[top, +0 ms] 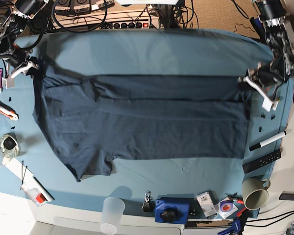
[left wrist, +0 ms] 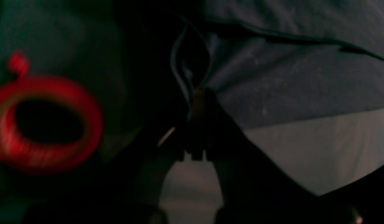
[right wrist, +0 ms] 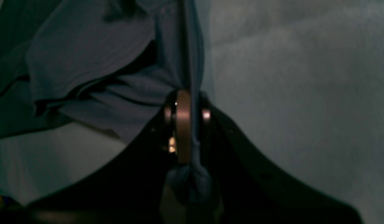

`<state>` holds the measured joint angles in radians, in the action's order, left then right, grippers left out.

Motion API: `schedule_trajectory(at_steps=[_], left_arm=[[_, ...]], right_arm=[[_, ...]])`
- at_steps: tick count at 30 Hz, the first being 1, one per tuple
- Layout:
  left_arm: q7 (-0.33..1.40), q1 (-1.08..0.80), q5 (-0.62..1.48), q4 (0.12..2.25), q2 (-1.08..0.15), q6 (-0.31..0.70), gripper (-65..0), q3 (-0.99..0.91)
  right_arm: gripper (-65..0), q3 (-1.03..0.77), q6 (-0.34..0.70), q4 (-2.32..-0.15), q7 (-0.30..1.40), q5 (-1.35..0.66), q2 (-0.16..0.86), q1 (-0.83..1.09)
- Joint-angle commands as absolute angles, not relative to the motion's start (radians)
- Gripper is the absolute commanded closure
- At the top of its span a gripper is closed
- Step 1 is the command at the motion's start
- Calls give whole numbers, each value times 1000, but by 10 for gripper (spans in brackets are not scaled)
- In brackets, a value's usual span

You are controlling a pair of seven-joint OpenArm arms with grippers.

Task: Fold the T-shirt properly
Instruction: 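Grasp the folded edge again and pull it back toward the robot, then release the shirt edge and raise both grippers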

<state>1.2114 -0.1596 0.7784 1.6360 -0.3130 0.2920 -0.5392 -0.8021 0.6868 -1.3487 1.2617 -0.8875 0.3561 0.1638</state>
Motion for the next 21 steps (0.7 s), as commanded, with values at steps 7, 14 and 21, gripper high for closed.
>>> schedule_trajectory(at_steps=[7, 14, 21], left_arm=[[1217, -259, 846, 1735, -347, 342, 0, -620], [1246, -324, 870, 1740, -352, 342, 0, -664], [1268, -387, 948, 1757, -352, 387, 0, -744]], right_arm=[[0, -807, 682, -1494, 1396, -907, 377, 182], [0, -816, 672, -1559, 1396, -916, 377, 247], [0, -862, 673, -1565, 1396, -936, 377, 323]])
